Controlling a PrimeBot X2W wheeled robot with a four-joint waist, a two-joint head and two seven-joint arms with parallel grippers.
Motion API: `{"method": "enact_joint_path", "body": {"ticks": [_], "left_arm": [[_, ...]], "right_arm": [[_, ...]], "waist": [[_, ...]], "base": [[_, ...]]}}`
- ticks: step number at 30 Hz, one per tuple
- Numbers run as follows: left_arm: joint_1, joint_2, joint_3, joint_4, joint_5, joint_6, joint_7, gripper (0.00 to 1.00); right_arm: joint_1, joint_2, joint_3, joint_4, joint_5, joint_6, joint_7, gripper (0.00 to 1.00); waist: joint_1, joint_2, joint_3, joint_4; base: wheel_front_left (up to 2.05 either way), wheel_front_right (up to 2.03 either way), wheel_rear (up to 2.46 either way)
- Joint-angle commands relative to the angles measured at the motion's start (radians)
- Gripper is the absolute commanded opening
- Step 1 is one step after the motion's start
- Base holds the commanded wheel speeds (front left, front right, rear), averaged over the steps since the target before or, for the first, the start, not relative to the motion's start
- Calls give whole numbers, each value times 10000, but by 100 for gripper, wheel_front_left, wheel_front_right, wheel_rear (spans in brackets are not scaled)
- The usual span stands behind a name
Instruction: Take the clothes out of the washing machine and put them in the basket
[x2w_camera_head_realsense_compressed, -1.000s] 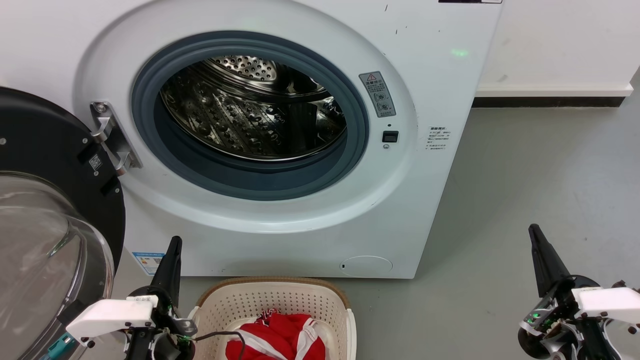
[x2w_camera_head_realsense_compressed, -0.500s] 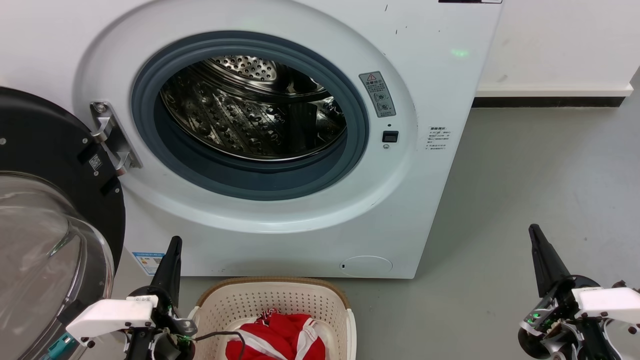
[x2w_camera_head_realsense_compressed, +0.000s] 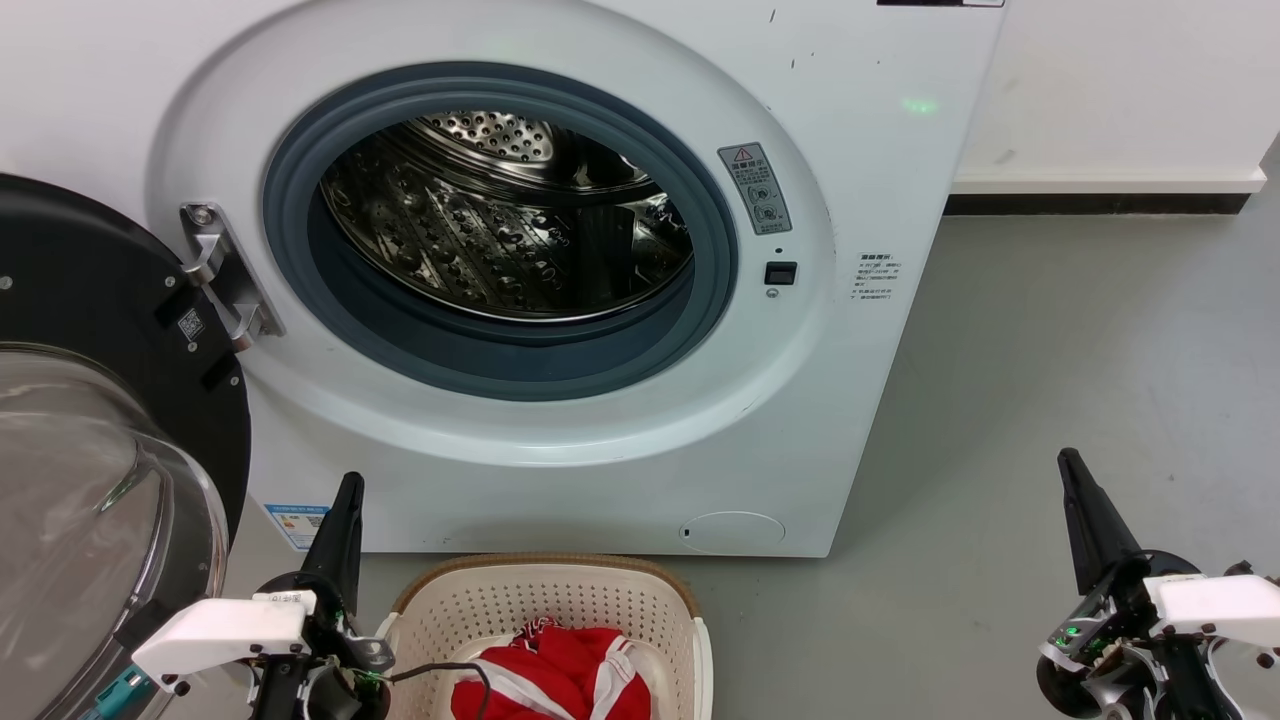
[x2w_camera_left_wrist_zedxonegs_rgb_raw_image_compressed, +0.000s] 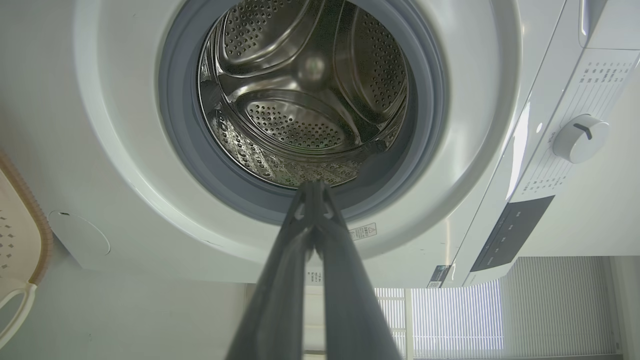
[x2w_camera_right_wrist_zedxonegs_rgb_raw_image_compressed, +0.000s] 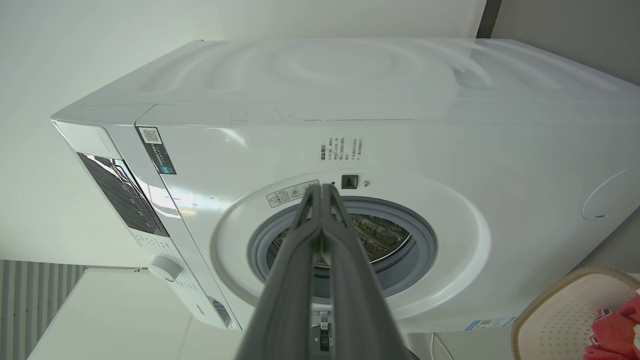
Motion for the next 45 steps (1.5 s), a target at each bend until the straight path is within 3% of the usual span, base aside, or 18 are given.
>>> {"method": "enact_joint_path", "body": {"ticks": [1, 45], "left_arm": [[-56, -9, 29, 3, -20, -25, 26, 0], [-56, -9, 29, 2, -21, -25, 24, 0]], "right_arm": [[-116, 33, -15, 22, -23, 0, 27, 0], [-123, 66, -59, 23, -68, 0, 66, 0]], "waist": [[0, 0, 0, 0], [0, 0, 0, 0]], "base": [[0, 0, 0], [0, 0, 0]]}}
